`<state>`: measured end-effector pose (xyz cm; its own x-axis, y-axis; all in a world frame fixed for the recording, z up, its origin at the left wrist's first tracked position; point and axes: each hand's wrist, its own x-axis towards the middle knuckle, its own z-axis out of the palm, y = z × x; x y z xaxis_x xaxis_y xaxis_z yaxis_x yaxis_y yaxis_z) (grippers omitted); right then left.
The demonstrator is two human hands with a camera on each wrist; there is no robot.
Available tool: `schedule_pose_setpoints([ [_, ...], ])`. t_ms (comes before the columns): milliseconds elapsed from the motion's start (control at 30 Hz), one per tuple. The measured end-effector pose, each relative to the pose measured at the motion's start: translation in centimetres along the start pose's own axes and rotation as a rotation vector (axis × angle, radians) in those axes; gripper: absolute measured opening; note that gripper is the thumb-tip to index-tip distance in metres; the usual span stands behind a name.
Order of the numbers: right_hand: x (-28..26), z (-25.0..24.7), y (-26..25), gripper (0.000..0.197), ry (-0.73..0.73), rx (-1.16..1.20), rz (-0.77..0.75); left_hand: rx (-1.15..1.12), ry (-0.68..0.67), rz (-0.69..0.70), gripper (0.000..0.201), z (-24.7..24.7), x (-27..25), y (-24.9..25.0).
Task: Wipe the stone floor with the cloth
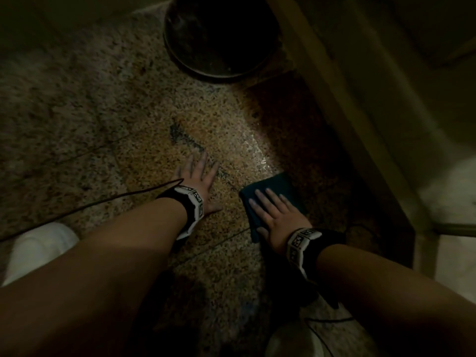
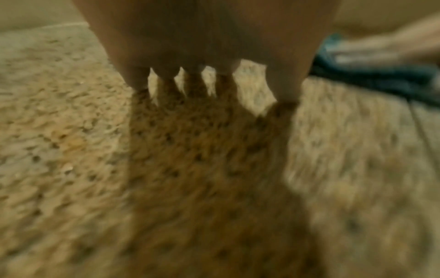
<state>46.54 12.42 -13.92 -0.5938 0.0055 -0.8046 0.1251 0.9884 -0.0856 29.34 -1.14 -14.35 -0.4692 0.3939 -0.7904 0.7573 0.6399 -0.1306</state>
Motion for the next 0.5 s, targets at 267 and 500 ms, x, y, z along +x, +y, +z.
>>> schedule_pose_setpoints([
  [267,3.6,-4.6,0.6,0.065,0.112,0.060,0.089,0.005,-0.001,0.010,0.109,0.2,0.0,0.1],
  [500,4.8,-5.7,1.0,0.063,0.185,0.101,0.085,-0.053,0.017,0.019,0.098,0.1,-0.2,-0.3],
])
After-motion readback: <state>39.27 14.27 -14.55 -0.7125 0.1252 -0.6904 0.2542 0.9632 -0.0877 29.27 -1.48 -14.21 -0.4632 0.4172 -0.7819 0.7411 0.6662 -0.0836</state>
